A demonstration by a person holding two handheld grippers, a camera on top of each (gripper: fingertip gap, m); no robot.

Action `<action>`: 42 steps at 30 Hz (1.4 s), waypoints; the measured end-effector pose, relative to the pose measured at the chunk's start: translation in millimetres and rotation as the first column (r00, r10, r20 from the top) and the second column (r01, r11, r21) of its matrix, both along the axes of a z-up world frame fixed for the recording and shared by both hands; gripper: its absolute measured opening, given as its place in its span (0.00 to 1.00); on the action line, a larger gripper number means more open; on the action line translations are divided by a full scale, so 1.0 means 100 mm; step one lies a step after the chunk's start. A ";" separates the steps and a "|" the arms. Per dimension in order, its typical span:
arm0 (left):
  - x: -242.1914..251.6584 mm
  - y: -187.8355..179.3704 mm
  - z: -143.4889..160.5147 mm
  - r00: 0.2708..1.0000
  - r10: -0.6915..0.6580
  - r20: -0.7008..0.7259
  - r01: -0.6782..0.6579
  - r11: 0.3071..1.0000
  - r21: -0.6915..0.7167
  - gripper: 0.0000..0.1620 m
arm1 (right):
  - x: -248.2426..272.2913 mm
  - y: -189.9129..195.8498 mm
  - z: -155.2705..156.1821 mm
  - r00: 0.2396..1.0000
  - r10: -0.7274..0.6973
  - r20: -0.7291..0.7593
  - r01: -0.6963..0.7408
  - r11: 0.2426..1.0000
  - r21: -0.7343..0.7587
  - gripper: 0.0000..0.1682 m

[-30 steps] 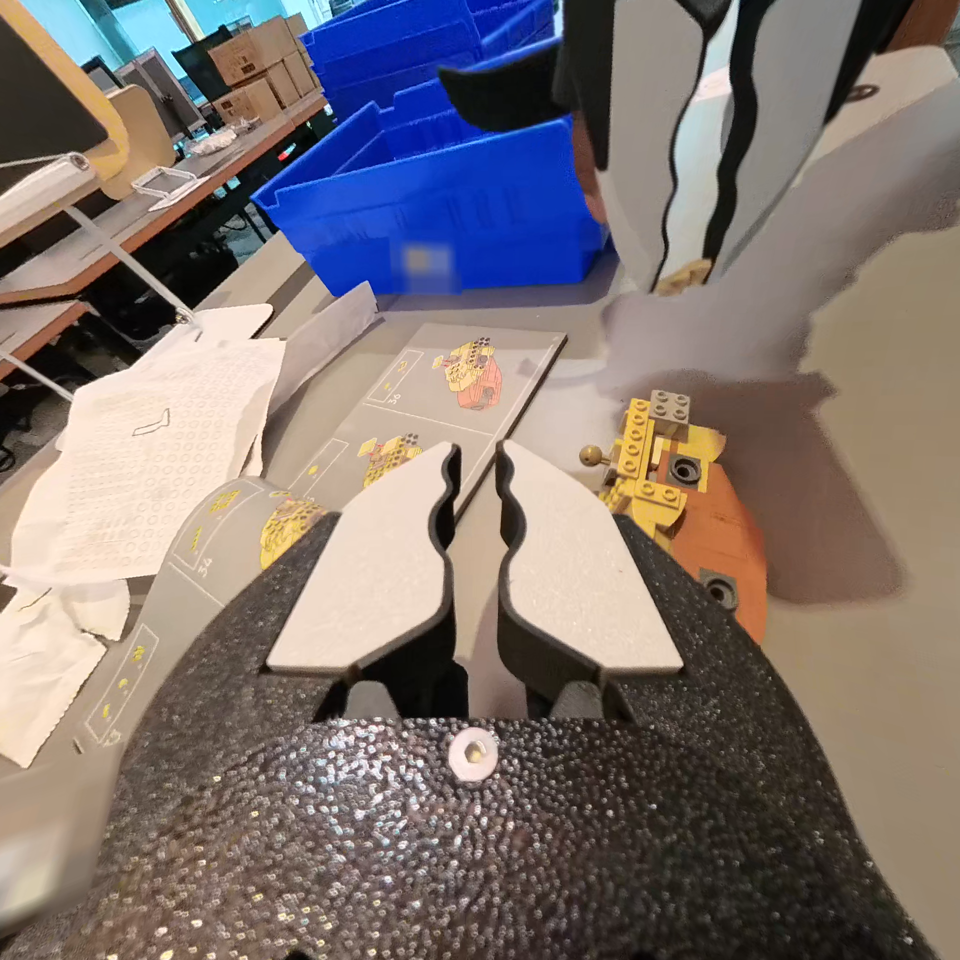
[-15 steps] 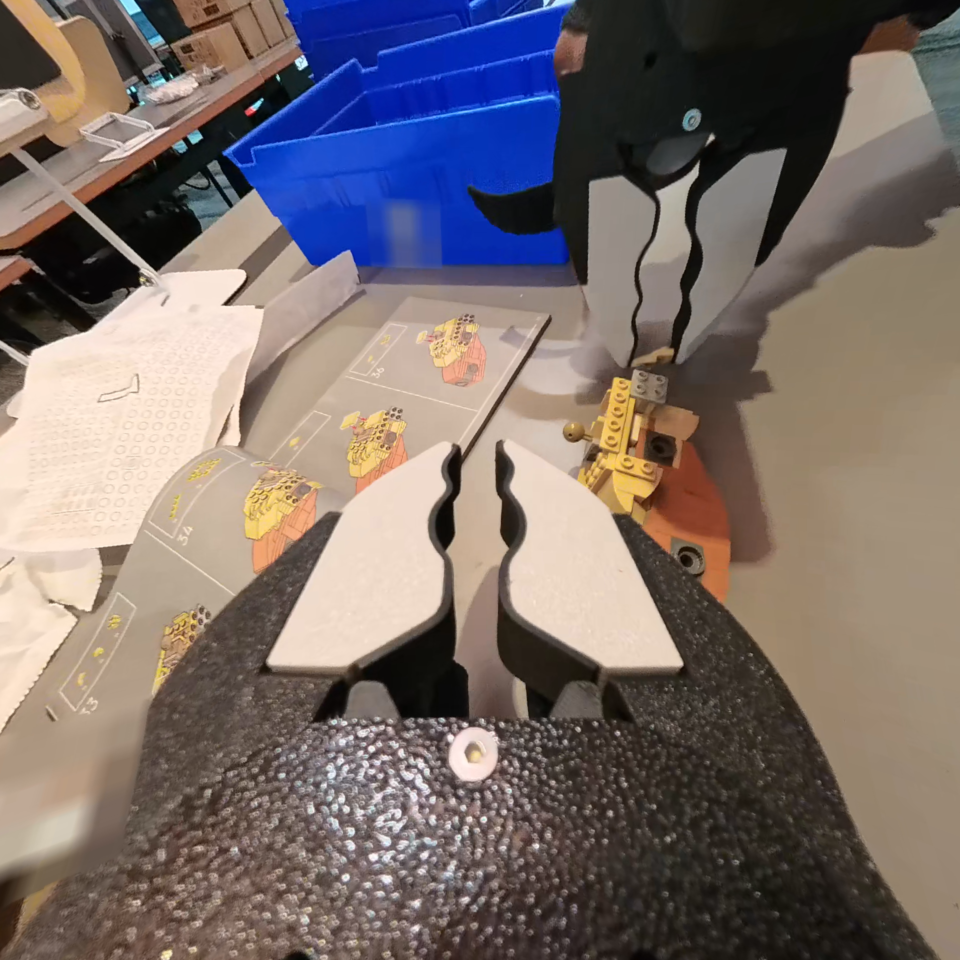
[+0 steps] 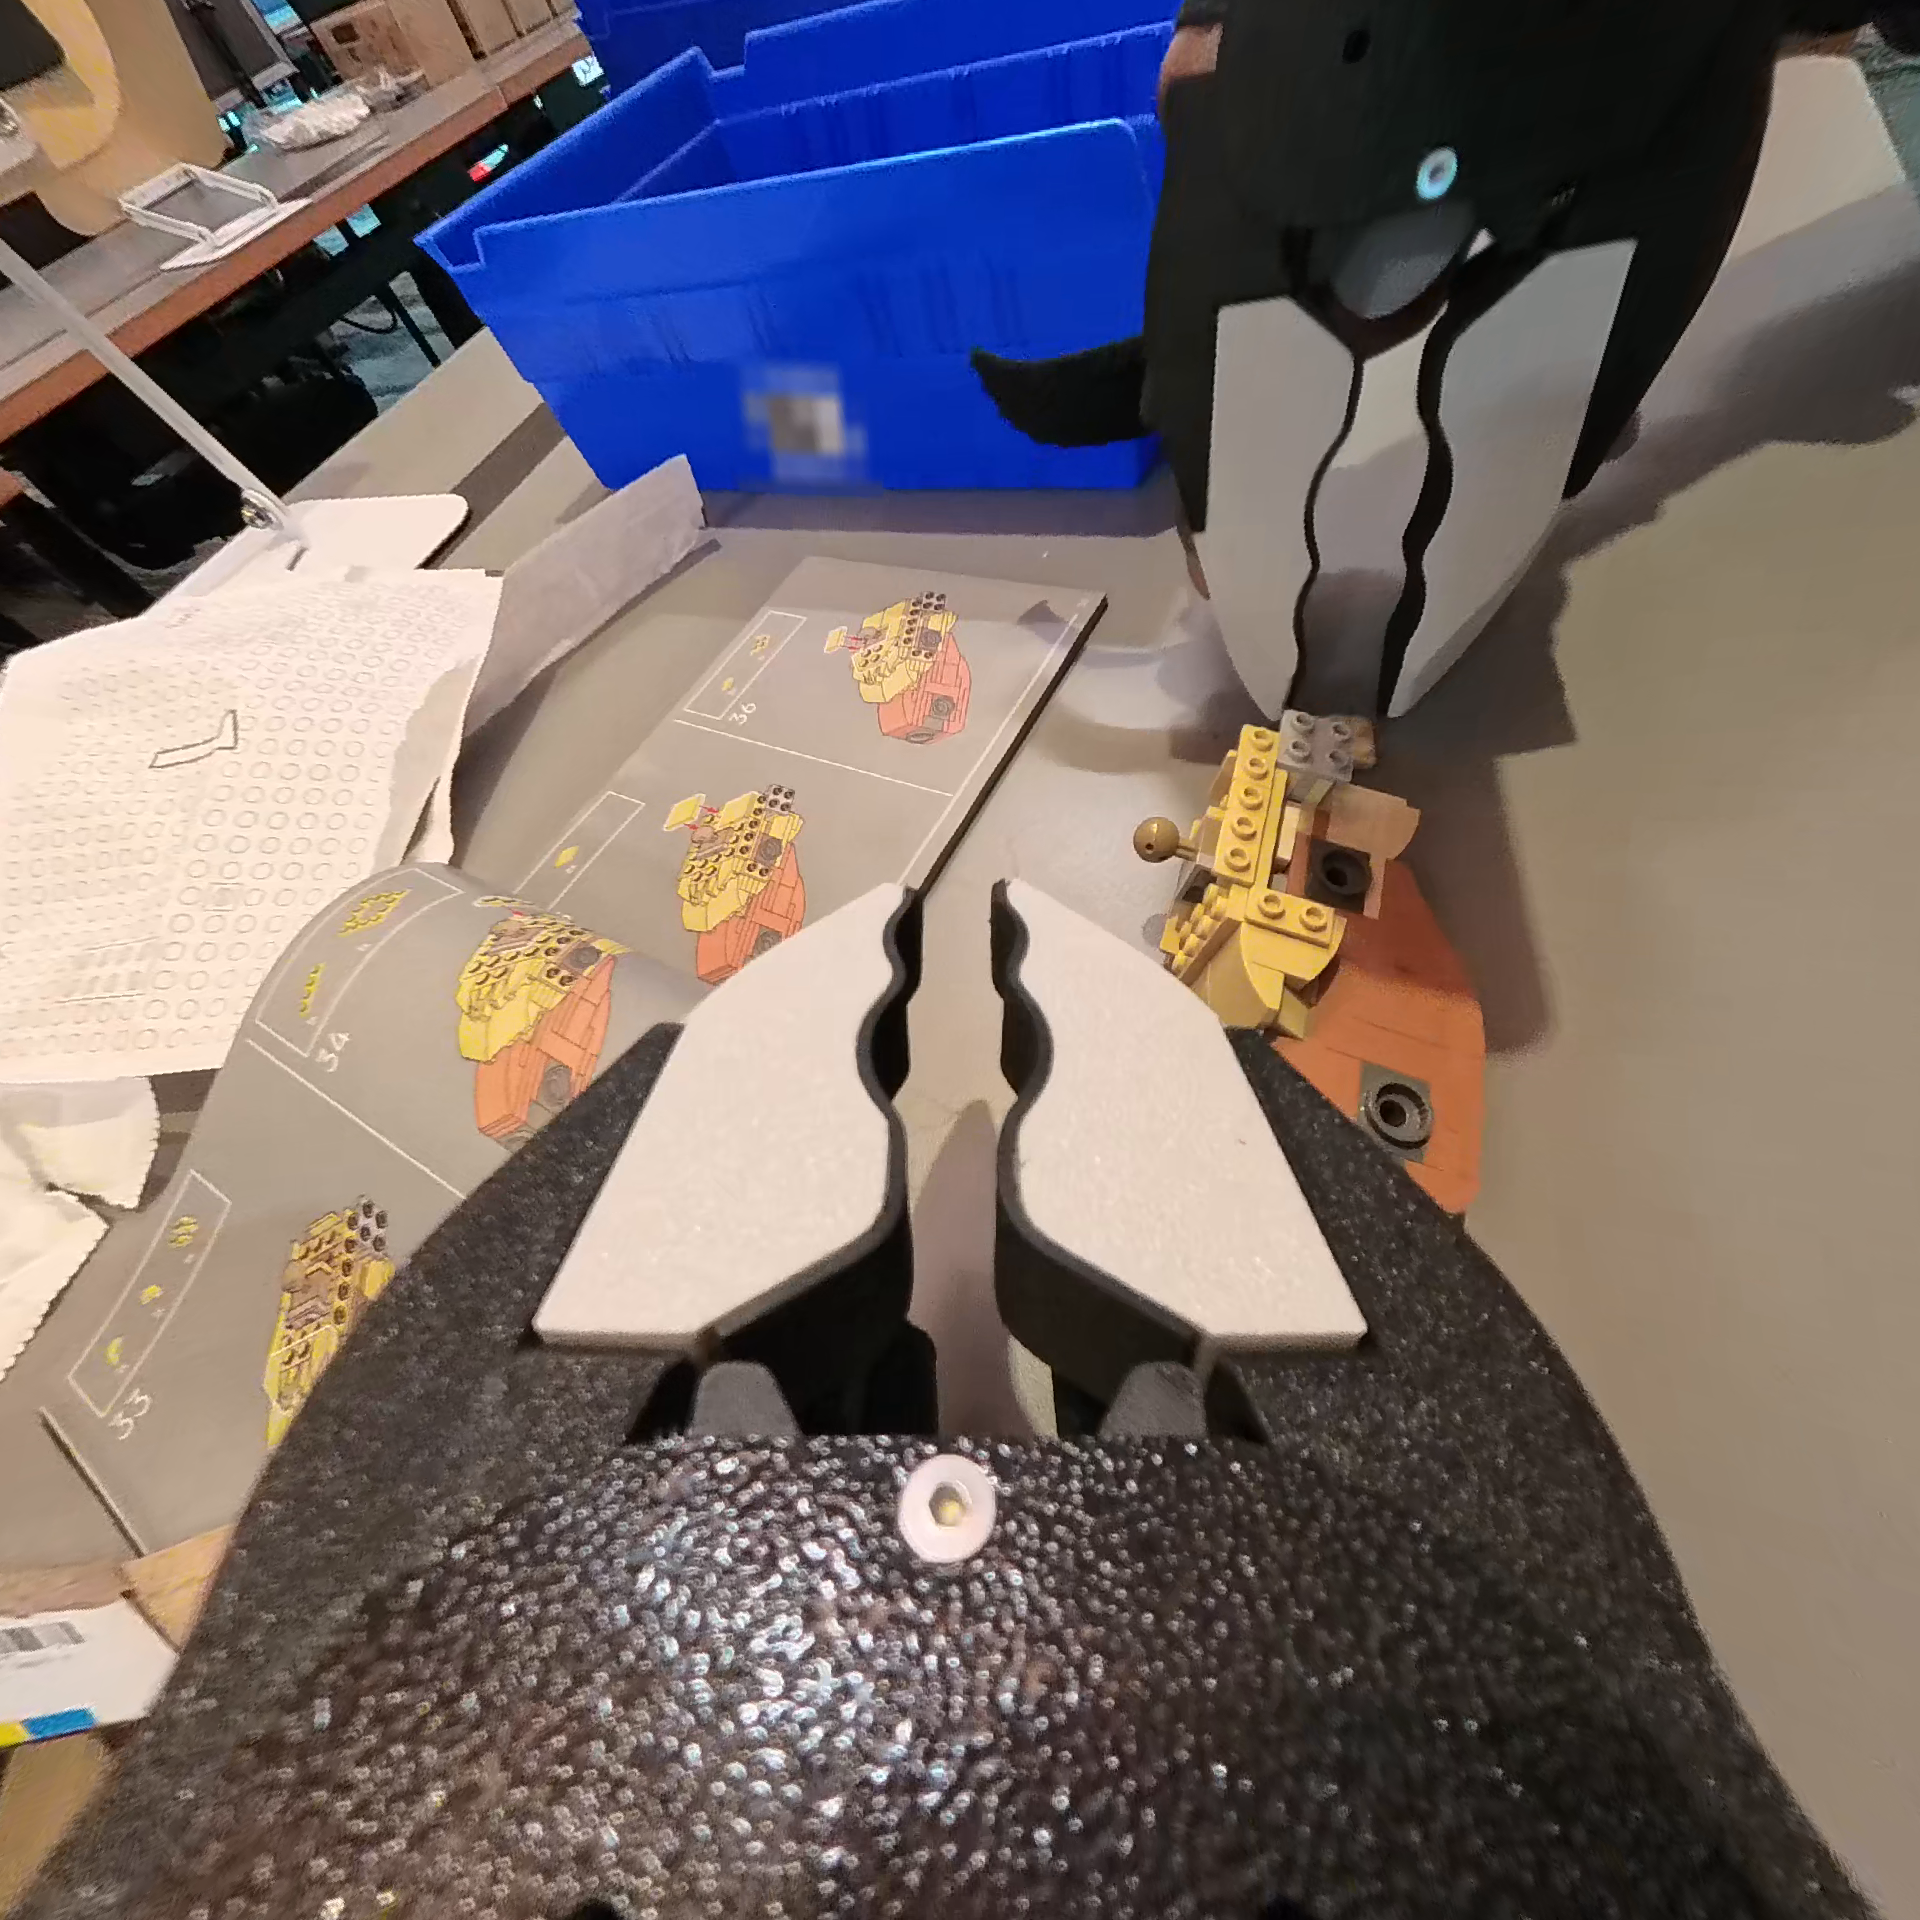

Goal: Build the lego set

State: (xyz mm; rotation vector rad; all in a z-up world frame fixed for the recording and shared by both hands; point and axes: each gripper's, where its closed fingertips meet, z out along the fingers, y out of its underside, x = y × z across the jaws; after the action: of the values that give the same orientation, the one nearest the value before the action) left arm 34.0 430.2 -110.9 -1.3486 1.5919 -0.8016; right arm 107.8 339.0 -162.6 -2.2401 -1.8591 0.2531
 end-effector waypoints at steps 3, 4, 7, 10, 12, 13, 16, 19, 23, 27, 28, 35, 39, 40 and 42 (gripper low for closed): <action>0.01 0.01 -0.01 1.000 0.002 0.001 -0.002 1.000 0.001 0.07 | 0.01 0.02 0.03 0.999 -0.031 -0.038 0.032 0.999 0.019 0.14; 0.01 0.01 -0.01 1.000 0.002 0.002 -0.002 1.000 0.002 0.07 | 0.02 0.03 0.04 0.998 -0.044 -0.049 0.046 0.998 0.033 0.15; 0.00 0.03 -0.01 1.000 0.004 0.002 -0.005 1.000 0.009 0.07 | 0.02 0.02 0.14 0.991 -0.079 -0.112 0.088 0.993 0.073 0.16; 0.00 0.04 -0.01 1.000 0.004 0.012 -0.004 1.000 0.008 0.07 | 0.06 -0.04 0.31 0.976 -0.101 -0.193 0.125 0.985 0.118 0.15; 0.00 0.06 -0.03 1.000 0.005 0.010 -0.005 1.000 0.000 0.07 | 0.13 -0.10 0.43 0.963 -0.122 -0.242 0.160 0.976 0.146 0.15; 0.01 0.07 -0.05 1.000 0.005 0.005 -0.005 1.000 -0.004 0.07 | 0.19 -0.13 0.50 0.955 -0.129 -0.266 0.177 0.971 0.163 0.15; 0.02 0.07 -0.07 1.000 0.003 -0.001 -0.003 1.000 0.003 0.07 | 0.40 -0.21 0.70 0.928 -0.167 -0.332 0.243 0.948 0.204 0.15; 0.06 0.06 -0.07 1.000 -0.003 -0.001 0.003 1.000 0.008 0.07 | 0.67 -0.25 0.86 0.904 -0.208 -0.373 0.310 0.921 0.237 0.15; 0.10 0.03 -0.11 0.999 -0.022 -0.028 0.022 1.000 0.009 0.07 | 1.02 -0.26 1.00 0.878 -0.252 -0.406 0.381 0.883 0.276 0.15; 0.13 0.03 -0.13 0.999 -0.024 -0.044 0.025 1.000 0.018 0.07 | 1.34 -0.20 1.05 0.867 -0.287 -0.407 0.427 0.850 0.308 0.14; 0.14 0.04 -0.13 0.999 -0.016 -0.039 0.017 1.000 0.015 0.07 | 1.41 -0.18 1.05 0.864 -0.293 -0.409 0.436 0.842 0.318 0.14; 0.24 0.11 -0.08 1.000 0.008 -0.005 -0.008 1.000 -0.011 0.07 | 1.61 0.00 1.18 0.788 -0.250 -0.563 0.507 0.782 0.362 0.12; 0.29 0.14 -0.08 1.000 0.019 -0.009 -0.019 1.000 -0.009 0.07 | 1.66 0.07 1.18 0.738 -0.239 -0.631 0.564 0.731 0.383 0.12; 0.30 0.14 -0.09 1.000 0.020 -0.013 -0.020 1.000 -0.009 0.07 | 1.69 0.05 1.16 0.747 -0.246 -0.618 0.566 0.722 0.397 0.12; 0.32 0.13 -0.10 1.000 0.015 -0.022 -0.016 1.000 -0.005 0.07 | 1.73 0.01 1.15 0.765 -0.235 -0.600 0.557 0.708 0.433 0.11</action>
State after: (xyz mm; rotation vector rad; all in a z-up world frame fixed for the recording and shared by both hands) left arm 65.7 443.6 -120.9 -1.3759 1.5953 -0.7847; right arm 280.5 340.2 -47.2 -1.8257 -0.9336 0.1302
